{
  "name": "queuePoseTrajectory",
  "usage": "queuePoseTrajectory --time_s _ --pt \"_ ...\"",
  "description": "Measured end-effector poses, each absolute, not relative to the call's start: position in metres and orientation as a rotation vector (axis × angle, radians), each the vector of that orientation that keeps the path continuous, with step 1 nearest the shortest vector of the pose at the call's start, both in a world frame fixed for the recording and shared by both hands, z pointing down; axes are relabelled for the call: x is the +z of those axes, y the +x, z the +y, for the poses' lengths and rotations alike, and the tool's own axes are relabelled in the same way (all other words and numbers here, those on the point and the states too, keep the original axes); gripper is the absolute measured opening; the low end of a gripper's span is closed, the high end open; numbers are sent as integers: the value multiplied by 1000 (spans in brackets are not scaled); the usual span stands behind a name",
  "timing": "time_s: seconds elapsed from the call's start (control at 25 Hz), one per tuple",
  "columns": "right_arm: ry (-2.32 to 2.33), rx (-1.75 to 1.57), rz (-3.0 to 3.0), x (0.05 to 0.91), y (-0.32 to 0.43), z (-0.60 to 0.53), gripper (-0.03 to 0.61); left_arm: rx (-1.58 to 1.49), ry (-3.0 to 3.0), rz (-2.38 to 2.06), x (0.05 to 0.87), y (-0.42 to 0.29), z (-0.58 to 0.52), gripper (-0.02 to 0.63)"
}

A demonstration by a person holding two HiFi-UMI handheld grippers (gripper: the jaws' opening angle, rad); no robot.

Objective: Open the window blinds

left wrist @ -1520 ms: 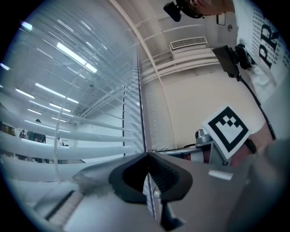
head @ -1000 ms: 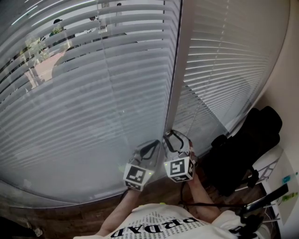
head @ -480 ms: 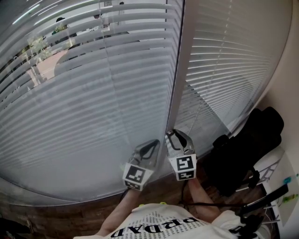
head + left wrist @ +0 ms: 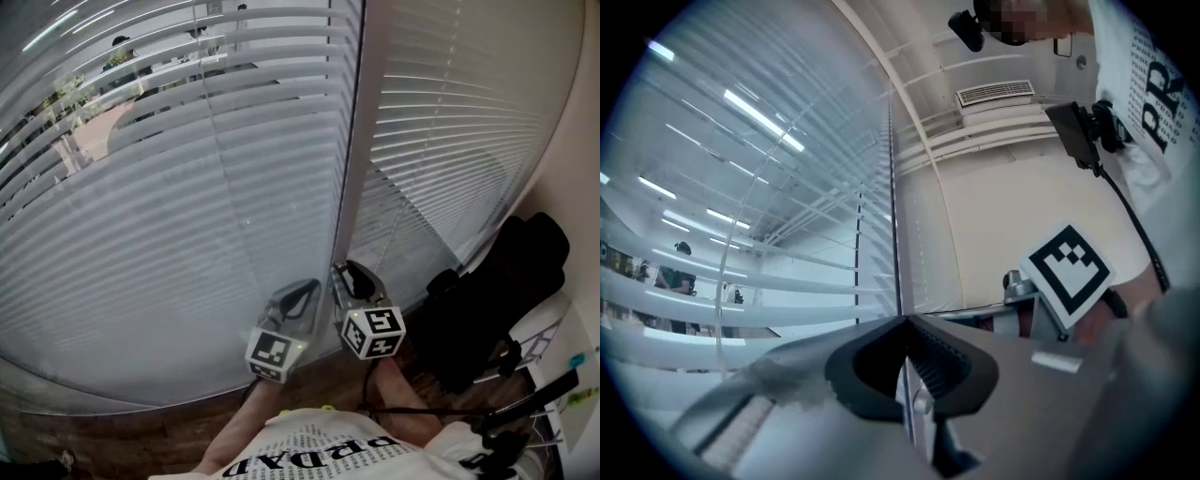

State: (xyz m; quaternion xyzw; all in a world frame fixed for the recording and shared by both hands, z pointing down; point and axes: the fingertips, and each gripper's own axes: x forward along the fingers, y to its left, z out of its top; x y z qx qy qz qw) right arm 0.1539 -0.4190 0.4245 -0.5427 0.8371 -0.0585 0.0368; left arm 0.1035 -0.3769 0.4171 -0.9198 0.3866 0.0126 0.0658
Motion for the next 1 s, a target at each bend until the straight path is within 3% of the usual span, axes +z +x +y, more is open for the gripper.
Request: queuePoseTrajectory --time_s 0.2,0.44,1.0 --pt "-1579 -351 2468 426 156 -419 133 39 -2777 1160 418 106 -376 -8" --pt "-1613 -269 2500 424 155 -420 133 39 -2785 1158 418 108 -376 -7" --pt "-1941 882 2870 421 140 -412 152 37 -2779 1160 416 108 -376 -8"
